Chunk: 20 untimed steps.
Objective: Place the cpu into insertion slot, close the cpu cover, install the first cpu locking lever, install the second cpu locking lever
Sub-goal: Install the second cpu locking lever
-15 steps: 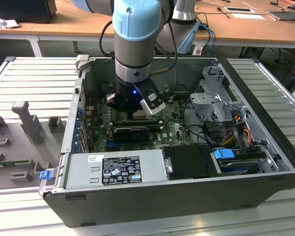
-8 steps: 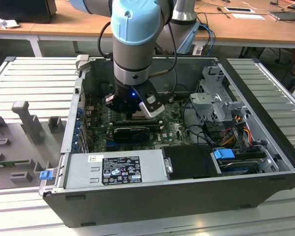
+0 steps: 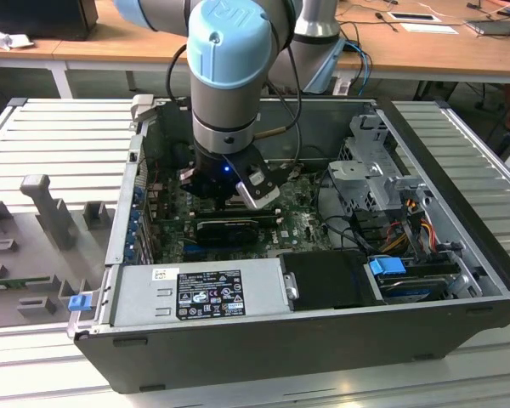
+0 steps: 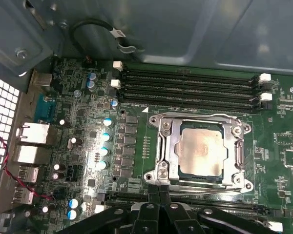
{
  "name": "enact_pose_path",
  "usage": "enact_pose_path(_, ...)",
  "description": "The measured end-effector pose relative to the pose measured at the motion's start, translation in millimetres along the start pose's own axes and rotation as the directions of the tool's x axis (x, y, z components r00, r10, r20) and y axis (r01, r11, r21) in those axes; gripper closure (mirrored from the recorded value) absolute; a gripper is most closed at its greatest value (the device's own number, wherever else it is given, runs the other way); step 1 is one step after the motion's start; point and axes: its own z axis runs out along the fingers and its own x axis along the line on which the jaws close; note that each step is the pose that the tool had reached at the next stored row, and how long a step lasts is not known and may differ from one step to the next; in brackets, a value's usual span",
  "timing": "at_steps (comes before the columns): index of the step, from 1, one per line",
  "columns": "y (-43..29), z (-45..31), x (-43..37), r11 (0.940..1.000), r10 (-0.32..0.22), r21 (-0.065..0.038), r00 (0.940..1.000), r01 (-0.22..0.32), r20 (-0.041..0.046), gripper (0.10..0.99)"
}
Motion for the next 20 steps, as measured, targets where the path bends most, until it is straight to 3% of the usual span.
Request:
enact_pose_path(10, -2.2, 9.9, 1.9, 1.0, 0.0, -0.002, 1.0, 0.0, 0.0016, 0.98)
enact_pose_path(12, -2.1, 11.1, 6.0, 1.0, -0.001, -0.002, 1.0, 0.001, 0.0038, 0.98)
enact_pose_path(17, -2.1, 11.9, 6.6, 1.0, -0.001, -0.01, 1.0, 0.001, 0.0049, 0.98)
enact_pose_path(18, -2.2, 11.9, 6.7, 0.9999, -0.001, -0.012, 1.0, 0.001, 0.005, 0.98)
enact_pose_path(20, -2.2, 11.9, 6.6, 0.9991, -0.001, -0.041, 1.0, 0.002, 0.0077, 0.98)
